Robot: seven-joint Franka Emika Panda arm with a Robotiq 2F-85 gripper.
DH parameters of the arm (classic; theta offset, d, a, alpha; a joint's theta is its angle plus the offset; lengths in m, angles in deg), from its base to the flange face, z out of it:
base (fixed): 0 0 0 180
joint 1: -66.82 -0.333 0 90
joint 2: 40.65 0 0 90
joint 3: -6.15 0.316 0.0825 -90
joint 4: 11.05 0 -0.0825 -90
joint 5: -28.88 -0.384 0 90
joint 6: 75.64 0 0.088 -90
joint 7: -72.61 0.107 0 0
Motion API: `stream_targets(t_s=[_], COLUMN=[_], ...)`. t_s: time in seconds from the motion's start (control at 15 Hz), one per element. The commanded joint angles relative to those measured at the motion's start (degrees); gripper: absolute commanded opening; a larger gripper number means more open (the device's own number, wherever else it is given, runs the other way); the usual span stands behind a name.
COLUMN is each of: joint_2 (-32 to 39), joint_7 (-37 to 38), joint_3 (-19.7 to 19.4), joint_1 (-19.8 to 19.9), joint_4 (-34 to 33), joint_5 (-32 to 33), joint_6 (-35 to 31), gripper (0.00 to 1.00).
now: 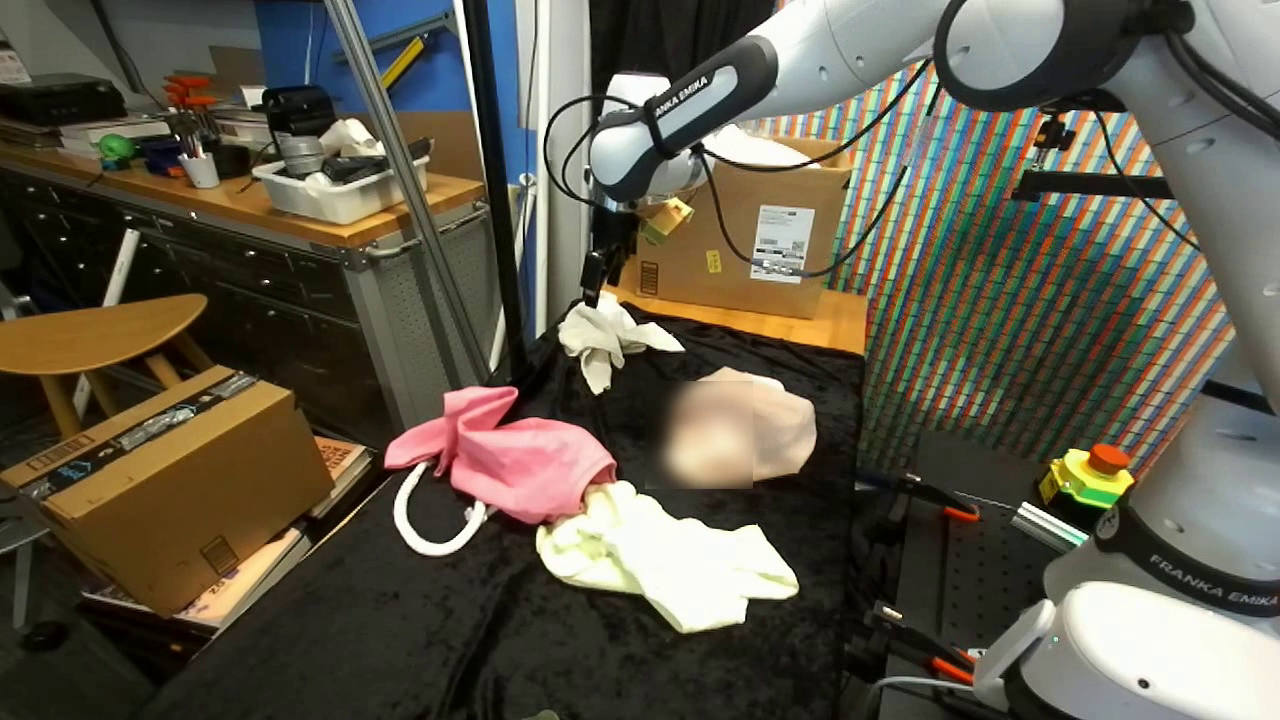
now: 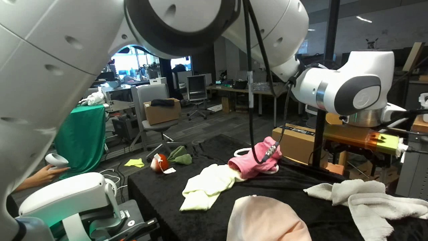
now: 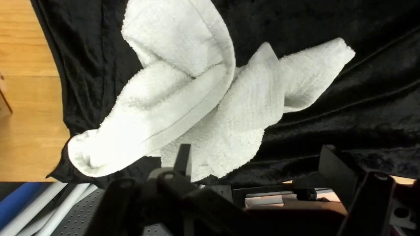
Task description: Put all the items on the table in one place
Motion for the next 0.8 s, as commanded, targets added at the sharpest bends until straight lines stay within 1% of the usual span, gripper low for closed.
stream_targets(t_s=[0.0,0.33,0.73], joint_2=[7.6,14.0,19.1], joint_7=[0.7,3.8,8.3], joint_3=[1.1,0.4,-0.2], joint_1=[1.6,2.1,2.6], joint_4=[-10.6,-17.7,-23.4], joint_5=[-1.0,-0.4,-0.5], joint_6=[2.1,3.6,4.7], gripper=[1.00,1.00,1.00])
